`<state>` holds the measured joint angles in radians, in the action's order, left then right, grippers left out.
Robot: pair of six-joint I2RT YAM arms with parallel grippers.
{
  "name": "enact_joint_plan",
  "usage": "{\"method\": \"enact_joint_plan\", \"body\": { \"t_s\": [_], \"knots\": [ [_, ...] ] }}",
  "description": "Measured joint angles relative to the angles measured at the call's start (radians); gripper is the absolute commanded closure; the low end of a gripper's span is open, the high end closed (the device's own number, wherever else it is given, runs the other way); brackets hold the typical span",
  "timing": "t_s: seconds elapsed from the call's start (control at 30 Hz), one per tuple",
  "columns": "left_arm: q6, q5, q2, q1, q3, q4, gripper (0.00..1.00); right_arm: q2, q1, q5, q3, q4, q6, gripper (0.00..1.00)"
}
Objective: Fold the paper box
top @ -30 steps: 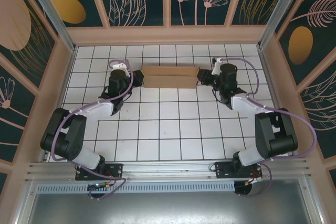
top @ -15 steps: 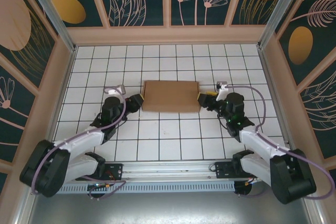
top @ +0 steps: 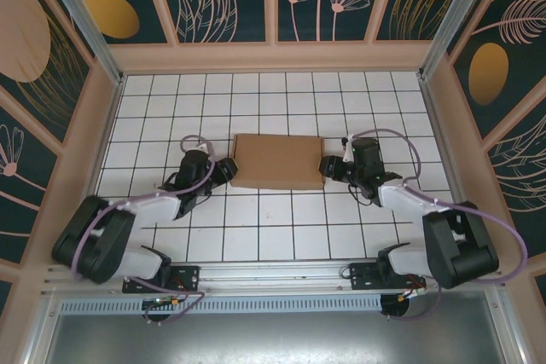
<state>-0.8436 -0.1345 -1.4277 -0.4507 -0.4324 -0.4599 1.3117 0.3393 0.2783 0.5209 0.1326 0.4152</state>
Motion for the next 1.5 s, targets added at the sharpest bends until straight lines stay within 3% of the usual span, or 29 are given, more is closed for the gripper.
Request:
{"method": "enact_joint_plan", "body": {
  "t_s": [0.2, 0.53, 0.73, 0.83, 0.93, 0.97, 1.0, 1.03, 1.27, 1.5],
  "knots": [
    [-0.033, -0.056, -0.125, 0.011, -0.056, -0.087, 0.71, 0.112, 0.026, -0.024, 0.077, -0.026, 0.013, 0.76],
    [0.013, 0.005, -0.322, 0.060, -0.306, -0.026, 0.76, 0.420, -0.010, -0.084, 0.391, -0.016, -0.018, 0.76],
    [0.039, 0.020, -0.340, 0.078, -0.354, 0.024, 0.63, 0.479, -0.010, -0.075, 0.455, -0.008, -0.016, 0.72],
    [0.055, 0.014, -0.341, 0.077, -0.366, 0.046, 0.51, 0.478, -0.010, -0.074, 0.455, -0.010, -0.016, 0.53],
    [0.077, 0.014, -0.331, 0.075, -0.370, 0.066, 0.26, 0.467, -0.010, -0.077, 0.452, -0.032, -0.019, 0.36],
    [0.085, 0.019, -0.314, 0.073, -0.370, 0.089, 0.13, 0.453, -0.008, -0.078, 0.446, -0.041, -0.023, 0.27],
    [0.095, 0.031, -0.288, 0.072, -0.369, 0.111, 0.01, 0.428, -0.008, -0.080, 0.441, -0.056, -0.028, 0.09],
    [0.103, 0.047, -0.254, 0.070, -0.369, 0.132, 0.01, 0.401, -0.008, -0.085, 0.435, -0.064, -0.029, 0.01],
    [0.197, 0.200, 0.134, 0.068, -0.308, 0.154, 0.01, -0.006, -0.008, -0.122, 0.337, -0.040, -0.072, 0.01],
    [0.469, 0.378, 0.570, 0.068, 0.087, 0.071, 0.01, -0.445, -0.006, -0.254, -0.051, 0.124, -0.203, 0.01]
  ]
}}
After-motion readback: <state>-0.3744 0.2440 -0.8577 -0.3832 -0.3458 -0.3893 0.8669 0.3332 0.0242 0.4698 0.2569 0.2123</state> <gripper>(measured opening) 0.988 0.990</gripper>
